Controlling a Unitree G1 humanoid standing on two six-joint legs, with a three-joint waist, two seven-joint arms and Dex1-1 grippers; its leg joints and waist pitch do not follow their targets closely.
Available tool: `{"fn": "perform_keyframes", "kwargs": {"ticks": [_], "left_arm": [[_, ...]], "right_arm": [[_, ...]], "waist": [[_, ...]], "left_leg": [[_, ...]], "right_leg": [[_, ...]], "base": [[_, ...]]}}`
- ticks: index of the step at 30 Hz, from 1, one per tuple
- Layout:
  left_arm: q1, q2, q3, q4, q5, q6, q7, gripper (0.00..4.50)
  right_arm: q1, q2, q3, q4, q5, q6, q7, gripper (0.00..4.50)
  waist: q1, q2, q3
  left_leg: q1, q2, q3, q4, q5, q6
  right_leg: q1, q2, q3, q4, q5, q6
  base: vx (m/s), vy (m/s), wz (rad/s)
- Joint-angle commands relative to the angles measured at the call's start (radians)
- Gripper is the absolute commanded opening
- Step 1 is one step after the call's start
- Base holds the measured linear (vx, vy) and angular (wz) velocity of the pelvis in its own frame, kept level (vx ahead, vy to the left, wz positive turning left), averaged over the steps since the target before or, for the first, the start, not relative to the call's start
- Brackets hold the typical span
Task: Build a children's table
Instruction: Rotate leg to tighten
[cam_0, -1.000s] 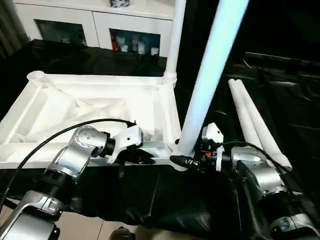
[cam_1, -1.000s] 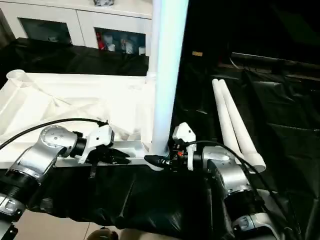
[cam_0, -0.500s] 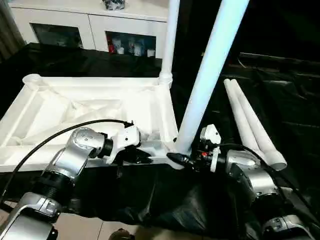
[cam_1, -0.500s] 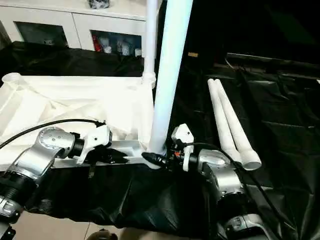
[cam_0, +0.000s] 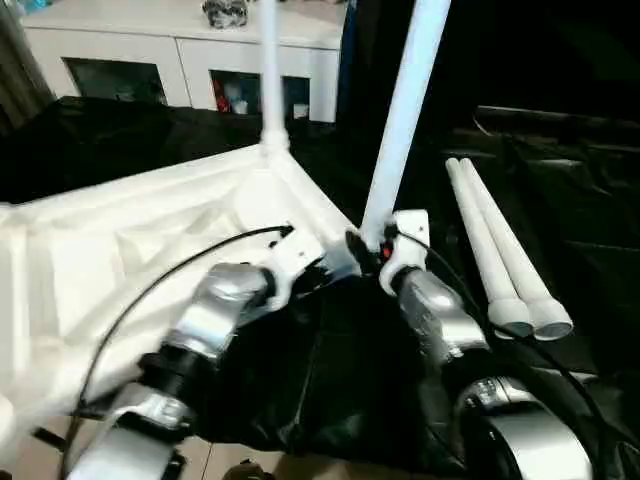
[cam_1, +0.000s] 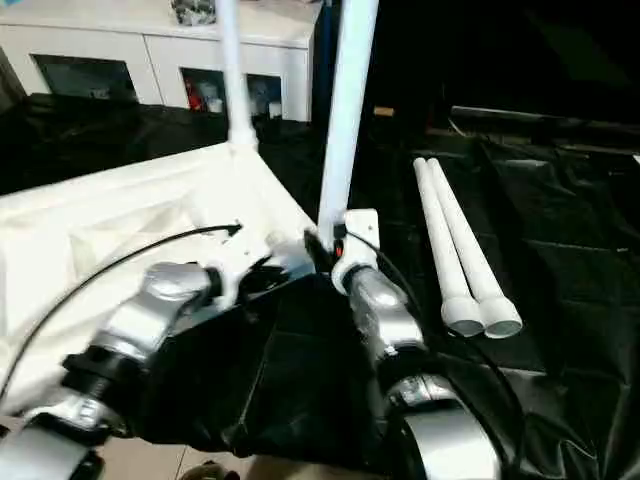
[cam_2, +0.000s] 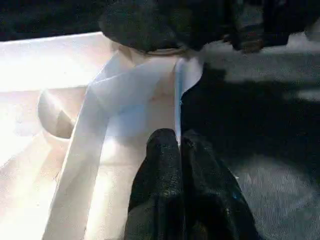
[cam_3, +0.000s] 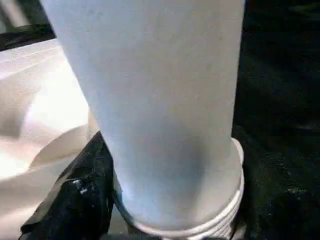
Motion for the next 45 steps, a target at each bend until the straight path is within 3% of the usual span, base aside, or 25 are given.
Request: {"fn": "perform_keyframes", "kwargs": {"ticks": [1,5,6,7,11,15,19,24,33,40,45], "left_arm": [[-0.002,-0.054,-0.043,-0.083,-0.031,-0.042,-0.022,0.00],[0.006,-0.049,-0.053,-0.089,-0.020,-0.053,-0.020,0.00],[0.007,-0.045,-0.053,-0.089,-0.018,-0.056,-0.022,0.00],[0.007,-0.045,-0.053,-0.089,-0.018,-0.056,-0.022,0.00],[0.010,-0.026,-0.051,-0.089,-0.014,-0.072,-0.038,0.00],[0.017,0.002,-0.050,-0.087,-0.032,-0.107,-0.092,0.00],[0.029,0.047,-0.048,-0.083,-0.050,-0.155,-0.176,0.00],[0.036,0.095,-0.046,-0.087,-0.082,-0.177,-0.270,0.00],[0.035,0.190,-0.055,-0.072,-0.118,-0.236,-0.457,0.00],[0.033,0.239,-0.064,-0.059,-0.131,-0.256,-0.556,0.00],[0.023,0.260,-0.069,-0.031,-0.135,-0.279,-0.600,0.00]], "right_arm": [[0.016,0.036,-0.014,0.080,0.025,0.042,-0.027,2.84],[0.005,0.049,-0.023,0.111,0.010,-0.001,-0.029,2.84],[0.004,0.050,-0.027,0.114,0.011,-0.010,-0.023,3.19],[0.004,0.050,-0.027,0.114,0.011,-0.010,-0.023,3.19],[-0.002,0.046,-0.042,0.104,0.023,-0.048,0.034,3.59],[0.016,0.009,-0.011,0.040,0.009,-0.077,0.122,3.64],[0.061,-0.063,0.047,-0.032,-0.036,-0.110,0.285,3.64],[0.115,-0.150,0.101,-0.122,-0.042,-0.084,0.483,3.64],[0.239,-0.299,0.203,-0.351,-0.010,-0.011,0.828,3.64],[0.290,-0.361,0.266,-0.467,-0.001,0.026,0.959,3.64],[0.310,-0.379,0.281,-0.523,-0.001,0.061,1.003,3.10]], "waist": [[-0.003,0.002,-0.067],[-0.005,0.006,-0.063],[-0.005,0.005,-0.062],[-0.005,0.005,-0.063],[-0.007,0.009,-0.064],[-0.002,0.007,-0.069],[0.001,0.006,-0.068],[-0.001,0.006,-0.065],[0.008,0.002,-0.065],[0.011,0.003,-0.064],[0.015,0.002,-0.064]], "left_leg": [[0.009,0.043,-0.018,-0.071,-0.219,-0.004],[0.013,0.045,-0.019,-0.076,-0.272,-0.013],[0.013,0.045,-0.020,-0.078,-0.286,-0.016],[0.013,0.045,-0.020,-0.078,-0.286,-0.017],[0.012,0.046,-0.021,-0.079,-0.286,-0.013],[0.009,0.045,-0.016,-0.072,-0.218,0.008],[0.004,0.043,-0.014,-0.069,-0.195,0.028],[0.006,0.046,-0.015,-0.071,-0.224,0.032],[0.004,0.048,-0.014,-0.068,-0.200,0.056],[0.006,0.050,-0.014,-0.069,-0.205,0.058],[0.006,0.050,-0.014,-0.069,-0.208,0.053]], "right_leg": [[0.037,-0.097,0.056,-0.080,-0.139,-0.179],[0.032,-0.099,0.056,-0.088,-0.213,-0.166],[0.032,-0.100,0.056,-0.091,-0.234,-0.159],[0.032,-0.100,0.057,-0.091,-0.235,-0.157],[0.031,-0.098,0.057,-0.089,-0.210,-0.163],[0.034,-0.095,0.058,-0.080,-0.106,-0.180],[0.040,-0.095,0.055,-0.079,-0.079,-0.188],[0.040,-0.094,0.055,-0.085,-0.138,-0.187],[0.041,-0.092,0.053,-0.084,-0.139,-0.187],[0.037,-0.093,0.053,-0.086,-0.150,-0.199],[0.036,-0.094,0.053,-0.086,-0.163,-0.195]], "base": [[0.000,0.000,0.00],[0.000,0.000,0.00],[0.000,0.000,0.00],[0.000,0.000,0.00],[0.000,0.000,0.00],[0.000,0.000,0.00],[0.000,0.000,0.00],[0.000,0.000,0.00],[0.000,0.000,0.00],[0.000,0.000,0.00],[0.000,0.000,0.00]]}}
